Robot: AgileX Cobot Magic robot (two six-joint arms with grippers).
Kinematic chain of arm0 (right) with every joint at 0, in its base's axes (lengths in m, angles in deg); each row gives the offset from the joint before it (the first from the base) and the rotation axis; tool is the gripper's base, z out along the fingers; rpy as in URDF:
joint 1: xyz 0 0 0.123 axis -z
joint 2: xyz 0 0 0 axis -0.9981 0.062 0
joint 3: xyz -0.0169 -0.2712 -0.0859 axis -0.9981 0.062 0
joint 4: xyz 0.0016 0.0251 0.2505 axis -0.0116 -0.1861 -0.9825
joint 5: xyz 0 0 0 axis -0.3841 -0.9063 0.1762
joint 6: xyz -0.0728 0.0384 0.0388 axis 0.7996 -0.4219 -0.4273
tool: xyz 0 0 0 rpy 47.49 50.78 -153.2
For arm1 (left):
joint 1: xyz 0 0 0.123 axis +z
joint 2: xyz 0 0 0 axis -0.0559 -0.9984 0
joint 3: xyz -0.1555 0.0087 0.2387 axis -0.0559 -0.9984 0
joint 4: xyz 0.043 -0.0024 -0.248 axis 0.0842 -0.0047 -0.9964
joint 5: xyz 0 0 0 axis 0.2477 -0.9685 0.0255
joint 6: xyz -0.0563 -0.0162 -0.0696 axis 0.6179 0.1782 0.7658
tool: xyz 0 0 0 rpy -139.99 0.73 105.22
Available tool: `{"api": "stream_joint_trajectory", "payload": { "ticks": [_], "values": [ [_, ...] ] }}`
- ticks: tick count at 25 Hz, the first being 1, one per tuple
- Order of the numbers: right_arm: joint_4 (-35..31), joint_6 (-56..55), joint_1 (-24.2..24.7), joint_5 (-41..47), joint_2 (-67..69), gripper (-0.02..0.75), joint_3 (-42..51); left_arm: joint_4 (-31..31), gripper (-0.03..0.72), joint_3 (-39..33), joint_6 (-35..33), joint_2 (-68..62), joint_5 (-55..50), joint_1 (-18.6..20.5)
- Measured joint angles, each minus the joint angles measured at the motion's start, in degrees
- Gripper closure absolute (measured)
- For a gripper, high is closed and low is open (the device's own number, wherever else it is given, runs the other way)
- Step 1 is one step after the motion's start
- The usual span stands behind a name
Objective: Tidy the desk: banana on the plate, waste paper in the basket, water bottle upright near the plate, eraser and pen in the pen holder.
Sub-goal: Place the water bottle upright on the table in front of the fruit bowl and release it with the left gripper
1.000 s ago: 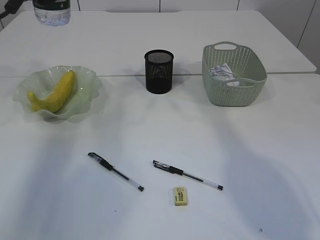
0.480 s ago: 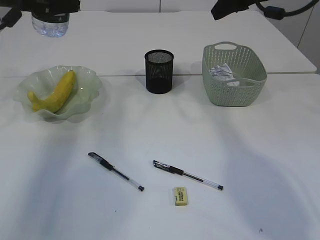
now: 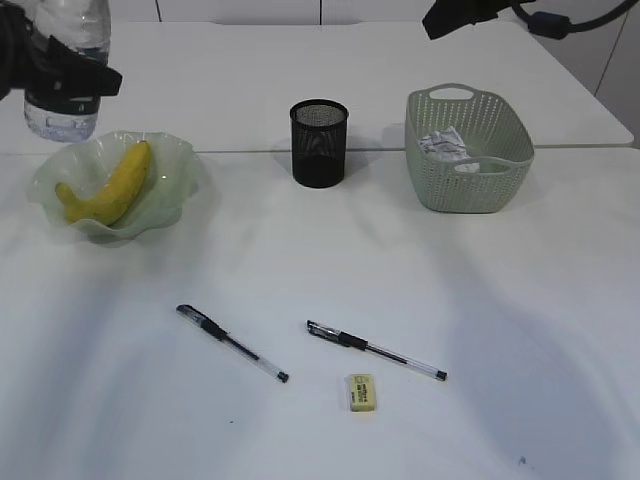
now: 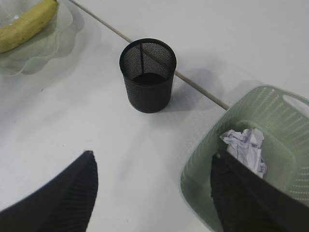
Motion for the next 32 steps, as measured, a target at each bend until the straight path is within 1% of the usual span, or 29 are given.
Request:
{"api": "stream_joint_trajectory", "payload": {
  "ticks": [10,16,19,21,25,27,32],
  "values": [
    [0.0,0.0,0.0,-0.2,0.0,0.199,0.0,0.0,0.314,-5.9,0.2,0.1,-3.2,0.3],
    [0.0,0.0,0.0,-0.4,0.0,0.199,0.0,-0.1,0.314,-10.5,0.2,0.1,-3.3,0.7],
    [0.0,0.0,0.0,-0.4,0.0,0.199,0.0,-0.7,0.314,-13.5,0.2,0.1,-3.0,2.2],
    [0.0,0.0,0.0,-0.4,0.0,0.199,0.0,-1.6,0.314,-15.4,0.2,0.1,-2.6,4.0],
    [0.0,0.0,0.0,-0.4,0.0,0.199,0.0,-5.5,0.314,-18.3,0.2,0.1,-1.4,8.0],
    [0.0,0.0,0.0,-0.4,0.0,0.199,0.0,-7.3,0.314,-18.6,0.2,0.1,-1.2,9.3],
    [0.0,0.0,0.0,-0.4,0.0,0.199,0.0,-11.4,0.314,-18.8,0.2,0.1,-1.0,10.0]
  ]
}}
